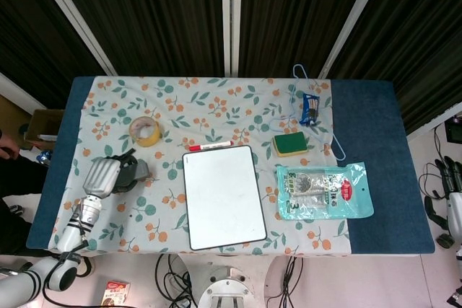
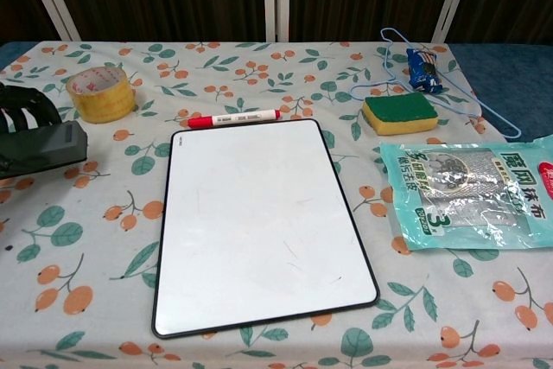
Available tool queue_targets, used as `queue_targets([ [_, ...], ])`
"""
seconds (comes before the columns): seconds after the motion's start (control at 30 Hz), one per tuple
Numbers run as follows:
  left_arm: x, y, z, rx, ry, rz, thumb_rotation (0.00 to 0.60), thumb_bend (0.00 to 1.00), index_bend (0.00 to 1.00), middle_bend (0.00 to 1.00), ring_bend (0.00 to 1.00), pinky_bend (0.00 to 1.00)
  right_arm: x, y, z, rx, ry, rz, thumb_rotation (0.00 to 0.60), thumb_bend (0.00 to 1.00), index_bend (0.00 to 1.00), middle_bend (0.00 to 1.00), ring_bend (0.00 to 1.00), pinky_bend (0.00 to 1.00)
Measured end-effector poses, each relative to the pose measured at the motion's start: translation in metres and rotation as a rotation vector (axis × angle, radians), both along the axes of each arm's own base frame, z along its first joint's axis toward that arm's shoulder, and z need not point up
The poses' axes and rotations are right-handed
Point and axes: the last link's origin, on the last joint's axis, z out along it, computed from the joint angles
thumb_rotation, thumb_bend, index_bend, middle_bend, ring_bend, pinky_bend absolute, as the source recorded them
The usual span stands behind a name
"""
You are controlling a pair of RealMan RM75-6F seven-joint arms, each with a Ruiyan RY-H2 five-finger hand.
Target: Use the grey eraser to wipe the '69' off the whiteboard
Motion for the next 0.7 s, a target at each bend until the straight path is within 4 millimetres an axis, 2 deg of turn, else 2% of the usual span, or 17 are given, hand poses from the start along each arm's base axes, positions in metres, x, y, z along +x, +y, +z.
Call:
queue_targets([
  [0.07,-0.002,-0.003,-0.004,-0.013,0.003,-0.011,0.6,0.18,0.33,0.41,0.43,0.51,0.0,0.001,0.001,-0.003,0.001,-0.001,0.6,0.37,0.0,0.0,0.0,0.0],
  [0.13,-0.004,-0.004,-0.007,-0.032,0.01,-0.014,0.6,0.13,0.24,0.29,0.34,0.44,0.0,0.002,0.001,-0.005,0.0,-0.001,0.6,0.37,0.0,0.0,0.0,0.0],
  [0.17,-0.004,-0.005,-0.008,-0.041,0.01,-0.016,0.6,0.11,0.22,0.26,0.31,0.41,0.0,0.002,0.001,-0.005,0.0,-0.002,0.6,0.37,0.0,0.0,0.0,0.0],
  [0.4,-0.007,-0.01,-0.007,-0.077,0.032,-0.021,0.6,0.03,0.1,0.14,0.13,0.24,0.0,0.003,0.002,-0.008,-0.004,0.0,0.6,0.37,0.0,0.0,0.0,0.0],
  [0.53,-0.004,-0.015,0.003,-0.047,0.01,-0.02,0.593,0.0,0.09,0.12,0.1,0.21,-0.001,0.004,0.002,-0.012,-0.004,0.0,0.6,0.37,0.0,0.0,0.0,0.0],
  [0.57,-0.002,-0.017,0.009,-0.027,-0.001,-0.022,0.573,0.0,0.09,0.12,0.1,0.21,-0.001,0.004,0.003,-0.014,-0.004,0.0,0.6,0.37,0.0,0.0,0.0,0.0],
  [0.67,0.003,-0.026,0.029,0.039,-0.026,-0.03,0.462,0.0,0.09,0.12,0.1,0.2,0.0,0.004,0.004,-0.018,-0.004,0.002,0.6,0.37,0.0,0.0,0.0,0.0],
  [0.7,0.003,-0.029,0.037,0.064,-0.026,-0.033,0.446,0.0,0.09,0.12,0.1,0.2,0.0,0.004,0.005,-0.02,-0.004,0.005,0.6,0.37,0.0,0.0,0.0,0.0],
])
